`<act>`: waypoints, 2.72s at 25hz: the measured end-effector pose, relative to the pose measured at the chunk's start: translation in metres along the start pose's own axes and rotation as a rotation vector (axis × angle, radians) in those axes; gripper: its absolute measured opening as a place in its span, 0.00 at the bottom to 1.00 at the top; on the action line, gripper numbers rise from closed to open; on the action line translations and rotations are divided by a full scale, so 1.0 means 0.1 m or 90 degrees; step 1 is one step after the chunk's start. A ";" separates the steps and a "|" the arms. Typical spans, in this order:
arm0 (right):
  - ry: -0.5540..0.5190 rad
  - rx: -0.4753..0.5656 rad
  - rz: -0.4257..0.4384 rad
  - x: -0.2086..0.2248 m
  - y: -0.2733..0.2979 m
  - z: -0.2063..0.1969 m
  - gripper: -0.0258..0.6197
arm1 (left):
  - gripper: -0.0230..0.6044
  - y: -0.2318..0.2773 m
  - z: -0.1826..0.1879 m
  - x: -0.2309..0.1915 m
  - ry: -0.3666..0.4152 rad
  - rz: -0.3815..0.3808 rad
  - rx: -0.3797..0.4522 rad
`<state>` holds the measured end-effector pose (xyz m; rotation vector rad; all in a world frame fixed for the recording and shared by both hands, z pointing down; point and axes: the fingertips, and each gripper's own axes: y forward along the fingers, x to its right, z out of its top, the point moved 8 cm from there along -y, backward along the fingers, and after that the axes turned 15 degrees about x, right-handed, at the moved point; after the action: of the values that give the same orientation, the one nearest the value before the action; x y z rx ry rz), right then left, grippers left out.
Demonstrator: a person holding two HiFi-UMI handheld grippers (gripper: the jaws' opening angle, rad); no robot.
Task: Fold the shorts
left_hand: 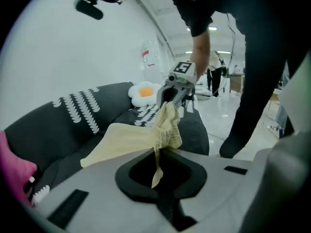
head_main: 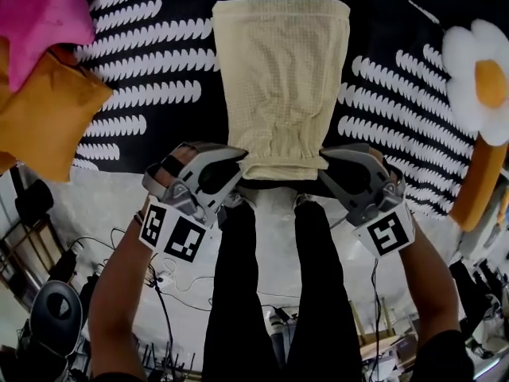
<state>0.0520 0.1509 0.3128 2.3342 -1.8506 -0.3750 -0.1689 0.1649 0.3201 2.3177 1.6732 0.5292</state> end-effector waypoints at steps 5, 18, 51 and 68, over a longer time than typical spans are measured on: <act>0.118 0.022 -0.033 0.49 -0.04 0.05 0.11 | 0.07 0.11 0.17 -0.52 -0.125 0.022 0.077; 0.258 0.011 -0.004 1.84 0.55 -0.31 0.11 | 0.07 0.57 -0.35 -1.81 -0.426 -0.037 0.045; -0.003 -0.207 -0.056 2.33 1.22 -0.63 0.06 | 0.04 1.16 -0.67 -2.21 -0.024 0.161 -0.133; 0.101 0.113 -0.289 1.95 0.35 0.61 0.04 | 0.03 0.15 0.38 -1.75 -0.164 0.359 0.123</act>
<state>0.0439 -0.0438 0.2426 2.8057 -1.3221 -0.0654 -0.1890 -0.0045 0.2647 2.8578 0.9833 0.1480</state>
